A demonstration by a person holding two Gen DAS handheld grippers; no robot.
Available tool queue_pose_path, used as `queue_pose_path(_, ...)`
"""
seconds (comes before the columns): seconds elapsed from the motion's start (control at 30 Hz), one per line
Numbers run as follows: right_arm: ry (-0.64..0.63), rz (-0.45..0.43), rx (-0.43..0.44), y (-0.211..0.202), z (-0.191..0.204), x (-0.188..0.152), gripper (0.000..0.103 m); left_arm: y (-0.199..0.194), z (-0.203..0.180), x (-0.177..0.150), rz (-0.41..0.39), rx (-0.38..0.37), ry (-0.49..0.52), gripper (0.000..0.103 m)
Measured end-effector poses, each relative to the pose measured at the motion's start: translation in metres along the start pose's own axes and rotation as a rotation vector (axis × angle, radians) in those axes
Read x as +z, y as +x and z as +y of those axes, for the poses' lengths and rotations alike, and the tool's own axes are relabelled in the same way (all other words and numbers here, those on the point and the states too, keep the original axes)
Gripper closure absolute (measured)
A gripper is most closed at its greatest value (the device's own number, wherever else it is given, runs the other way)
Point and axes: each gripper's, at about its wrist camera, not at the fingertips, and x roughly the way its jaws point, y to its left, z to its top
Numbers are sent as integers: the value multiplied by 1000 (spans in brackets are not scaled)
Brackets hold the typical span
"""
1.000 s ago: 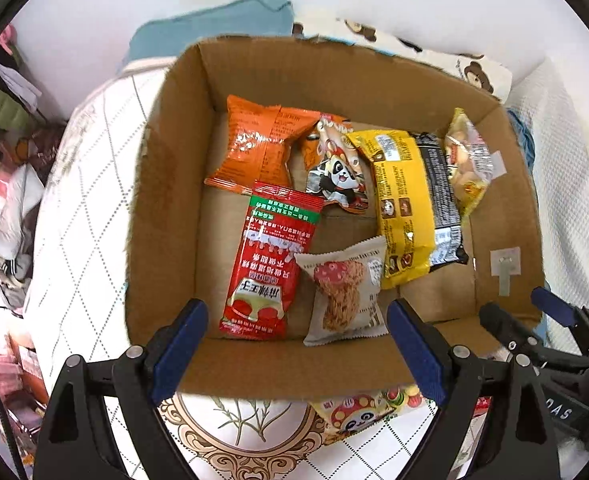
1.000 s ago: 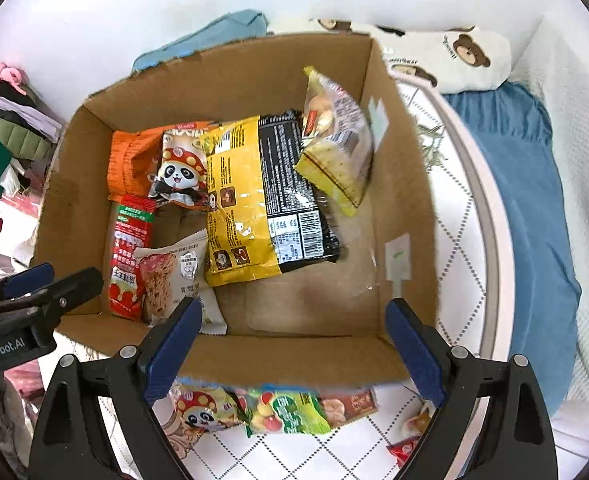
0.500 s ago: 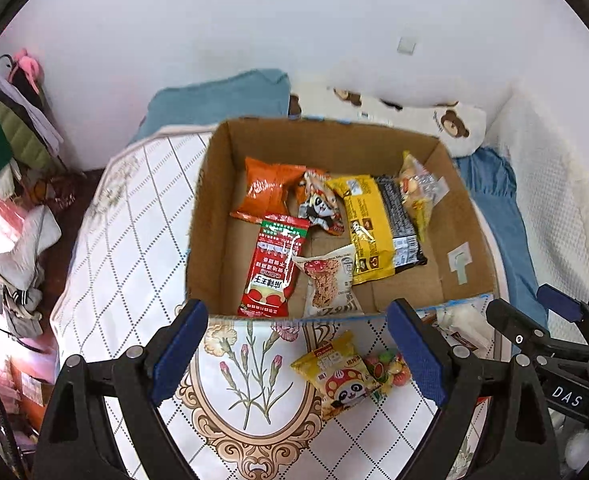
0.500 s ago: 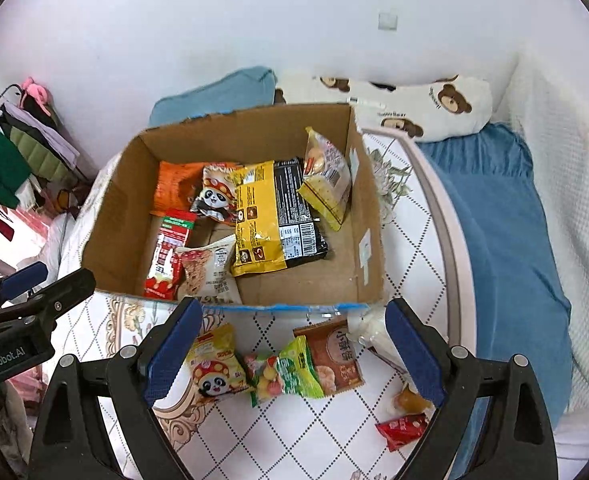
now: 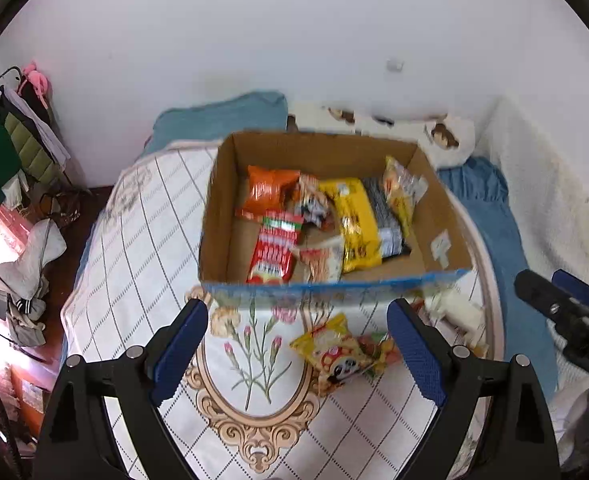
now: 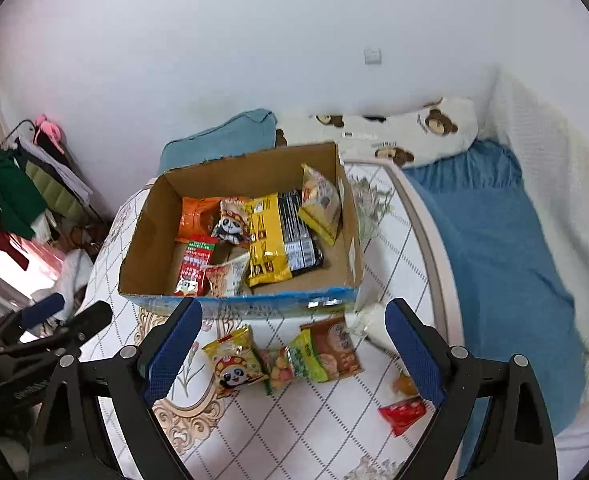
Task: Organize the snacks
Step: 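Open both tools and lift them out of the box, then grasp the yellow GUOBA bag with left tool while right tool grasps green candy bag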
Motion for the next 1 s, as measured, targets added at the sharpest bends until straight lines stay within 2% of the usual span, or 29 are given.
queue_pose_path(0.1,42,62,27,27,-15,-15,11,29,-5,-13,71,21,41,11)
queue_pose_path(0.13,61,100,33,41,-22,-22,22,45,-8,-19,124,21,60,11)
queue_pose_path(0.2,94,158,39,63,-32,-34,38,73,-10,-28,225,-3,53,11)
queue_pose_path(0.33,262,277,88,114,-61,-64,37,131,-5,-46,414,-100,-88,11)
queue_pose_path(0.5,425,365,135,158,-76,-95,37,185,-10,-55,522,-128,-238,11)
queue_pose_path(0.6,484,390,160,170,-76,-107,37,204,-12,-59,540,-104,-282,11)
queue_pose_path(0.67,509,399,170,175,-73,-113,37,207,-14,-63,524,-87,-268,20)
queue_pose_path(0.73,516,405,177,179,-67,-116,37,205,-16,-69,511,-73,-219,36)
queue_pose_path(0.8,504,414,173,184,-59,-117,37,200,-13,-78,511,-55,-168,43)
queue_pose_path(0.93,517,420,158,199,-48,-110,36,184,2,-96,481,2,-92,43)
queue_pose_path(1.0,530,423,129,210,-41,-105,31,178,10,-104,480,19,-79,43)
